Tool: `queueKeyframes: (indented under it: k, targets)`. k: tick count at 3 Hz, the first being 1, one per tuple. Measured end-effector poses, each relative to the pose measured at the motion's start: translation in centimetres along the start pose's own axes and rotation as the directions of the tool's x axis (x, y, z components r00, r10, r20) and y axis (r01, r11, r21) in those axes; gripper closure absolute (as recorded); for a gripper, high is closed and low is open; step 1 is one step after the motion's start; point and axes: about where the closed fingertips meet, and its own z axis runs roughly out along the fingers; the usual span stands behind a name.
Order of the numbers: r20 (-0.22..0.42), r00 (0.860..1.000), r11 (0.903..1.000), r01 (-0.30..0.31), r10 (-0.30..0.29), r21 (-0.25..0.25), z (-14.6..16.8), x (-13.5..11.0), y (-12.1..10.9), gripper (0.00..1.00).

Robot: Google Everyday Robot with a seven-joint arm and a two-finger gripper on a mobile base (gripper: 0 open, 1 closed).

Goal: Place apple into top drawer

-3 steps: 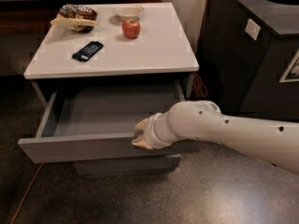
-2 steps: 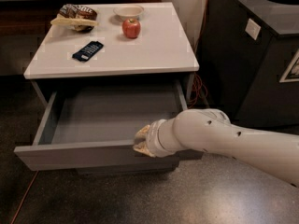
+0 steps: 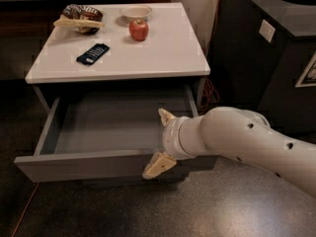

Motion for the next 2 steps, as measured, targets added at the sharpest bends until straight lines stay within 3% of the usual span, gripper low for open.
queueKeyframes:
  k: [1,2]
  targets:
    - [0.015,1.000,0.9999,0.003,-0.002,-0.014,-1.3,-0.8,-3.1,0.00]
    - [0.056,0.998,0.9966,-0.035,0.039,-0.075,-2.3,-1.8,-6.5,0.00]
